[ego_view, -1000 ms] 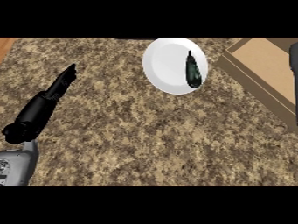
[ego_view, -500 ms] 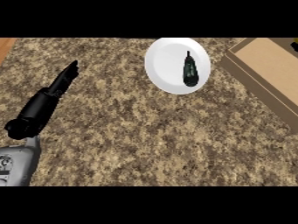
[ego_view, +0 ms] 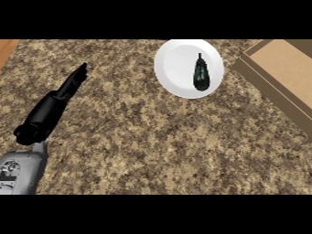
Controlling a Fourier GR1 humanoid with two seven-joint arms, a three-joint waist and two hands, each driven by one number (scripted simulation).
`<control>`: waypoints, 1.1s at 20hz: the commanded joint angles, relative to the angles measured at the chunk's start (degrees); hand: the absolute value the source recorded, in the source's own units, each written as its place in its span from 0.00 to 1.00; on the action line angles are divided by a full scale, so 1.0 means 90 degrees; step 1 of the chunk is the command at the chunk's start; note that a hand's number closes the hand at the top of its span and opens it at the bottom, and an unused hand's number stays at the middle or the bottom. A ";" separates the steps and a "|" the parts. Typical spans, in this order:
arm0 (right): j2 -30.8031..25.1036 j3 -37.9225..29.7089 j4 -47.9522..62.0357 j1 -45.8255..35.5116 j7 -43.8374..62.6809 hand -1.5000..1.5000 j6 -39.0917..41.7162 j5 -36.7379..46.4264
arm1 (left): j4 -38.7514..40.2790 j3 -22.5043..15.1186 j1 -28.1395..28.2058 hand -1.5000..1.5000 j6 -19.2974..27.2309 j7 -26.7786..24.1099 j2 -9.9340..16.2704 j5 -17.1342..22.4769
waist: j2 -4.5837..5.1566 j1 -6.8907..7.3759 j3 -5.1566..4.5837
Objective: Pick the lemon from the plate and place it in the cardboard box
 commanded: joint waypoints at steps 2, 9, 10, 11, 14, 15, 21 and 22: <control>-0.0412 0.0027 0.0466 0.0096 -0.1156 0.00 0.0539 -0.0059 | -0.0140 0.0034 0.0120 0.50 -0.0098 0.0055 0.0053 0.0062 | -0.0014 0.0011 0.0005; -0.0249 -0.1540 0.0348 -0.0159 -0.2113 0.00 -0.0140 -0.1637 | 0.0056 0.0169 0.0194 0.50 -0.0140 -0.0277 0.0144 0.0109 | -0.0012 0.0011 0.0026; -0.0175 -0.2032 0.0416 -0.0397 -0.2027 0.00 -0.0027 -0.2127 | -0.0003 0.0132 0.0036 0.50 -0.0045 -0.0057 0.0031 0.0098 | -0.0048 -0.0033 0.0039; -0.0089 -0.2401 0.0517 -0.0400 -0.1952 0.00 -0.0074 -0.2480 | 0.0096 0.0130 -0.0162 0.50 -0.0010 0.0089 0.0001 0.0078 | -0.0032 -0.0144 0.0042; -0.0407 -0.3277 0.0764 -0.0479 -0.1488 0.00 0.0013 -0.3279 | 0.0003 0.0179 0.0067 0.50 -0.0011 -0.0003 0.0023 0.0112 | -0.0048 -0.0098 0.0024; -0.0435 -0.3498 0.0895 -0.0352 -0.1385 0.00 0.0069 -0.3492 | 0.0016 0.0255 0.0056 0.50 -0.0143 -0.0078 0.0147 0.0196 | -0.0053 -0.0142 0.0017; -0.0839 -0.4047 0.0891 0.0040 -0.1140 0.00 -0.0338 -0.4026 | 0.0005 0.0137 -0.0070 0.50 -0.0147 -0.0005 0.0055 0.0146 | 0.0045 0.0031 0.0021; -0.0957 -0.4068 0.0844 0.0292 -0.1324 0.00 -0.0334 -0.4038 | -0.0135 -0.0046 0.0124 0.50 -0.0042 -0.0102 -0.0064 -0.0015 | 0.0055 0.0057 0.0027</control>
